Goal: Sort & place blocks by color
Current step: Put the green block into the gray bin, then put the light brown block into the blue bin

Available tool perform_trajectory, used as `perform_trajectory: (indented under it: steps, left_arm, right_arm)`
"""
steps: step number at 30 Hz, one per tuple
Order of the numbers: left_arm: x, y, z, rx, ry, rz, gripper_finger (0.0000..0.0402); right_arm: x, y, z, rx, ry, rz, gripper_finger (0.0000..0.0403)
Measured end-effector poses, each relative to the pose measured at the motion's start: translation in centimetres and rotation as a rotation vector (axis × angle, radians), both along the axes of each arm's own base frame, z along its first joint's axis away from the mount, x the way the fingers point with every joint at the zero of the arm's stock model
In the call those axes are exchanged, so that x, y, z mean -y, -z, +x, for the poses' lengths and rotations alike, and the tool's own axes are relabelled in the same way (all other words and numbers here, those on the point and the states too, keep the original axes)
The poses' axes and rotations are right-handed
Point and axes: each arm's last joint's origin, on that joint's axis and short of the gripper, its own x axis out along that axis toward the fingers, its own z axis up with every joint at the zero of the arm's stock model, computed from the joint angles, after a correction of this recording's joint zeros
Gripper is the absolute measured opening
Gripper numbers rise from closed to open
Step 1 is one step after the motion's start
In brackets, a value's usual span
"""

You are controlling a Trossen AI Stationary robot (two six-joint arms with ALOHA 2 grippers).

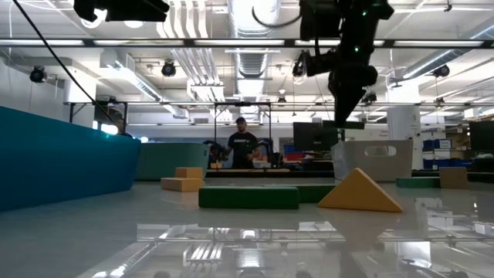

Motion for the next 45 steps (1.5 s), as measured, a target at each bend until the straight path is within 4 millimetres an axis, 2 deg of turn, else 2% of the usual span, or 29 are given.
perform_trajectory:
  steps: [8,11,15,20,23,26,28,33,38,45]
  left_arm:
    - [0.0,0.0,0.0,0.000,0.000,0.000,0.0251]
    - [0.0,0.0,0.0,-0.001,0.000,0.000,0.0251]
    - [0.0,0.0,0.0,-0.001,0.000,0.000,0.0251]
    - [0.0,0.0,0.0,0.000,0.000,0.000,0.0251]
    - [0.0,0.0,0.0,0.000,0.000,-0.001,0.0251]
    - [0.0,0.0,0.0,0.003,-0.001,-0.006,0.0251]
    - [0.0,0.0,0.0,0.025,-0.007,-0.041,0.0251]
    - [0.1,-0.1,0.0,0.127,-0.039,-0.231,0.0251]
    - [0.8,-0.5,-0.2,0.184,-0.026,-0.376,0.0251]
    - [3.0,-3.0,0.1,0.150,0.018,-0.512,0.0251]
  right_arm:
    - [8.1,-0.1,-4.1,-0.084,0.104,-0.005,0.0084]
    - [10.6,0.4,-5.7,-0.096,0.158,0.017,0.0084]
    - [13.4,2.3,-7.1,-0.069,0.205,0.003,0.0084]
    - [15.1,4.5,-7.6,-0.060,0.230,0.006,0.0088]
    - [15.5,4.9,-7.8,-0.065,0.252,0.008,0.0134]
    - [15.6,4.8,-7.8,-0.063,0.257,0.005,0.0185]
    - [15.6,4.2,-7.7,-0.038,0.271,-0.007,0.0206]
    - [14.3,1.9,-7.2,0.073,0.353,0.024,0.0213]
    - [11.0,-0.6,-6.0,0.231,0.331,0.076,0.0194]
    - [4.6,-3.8,-4.5,0.407,0.192,0.066,0.0166]
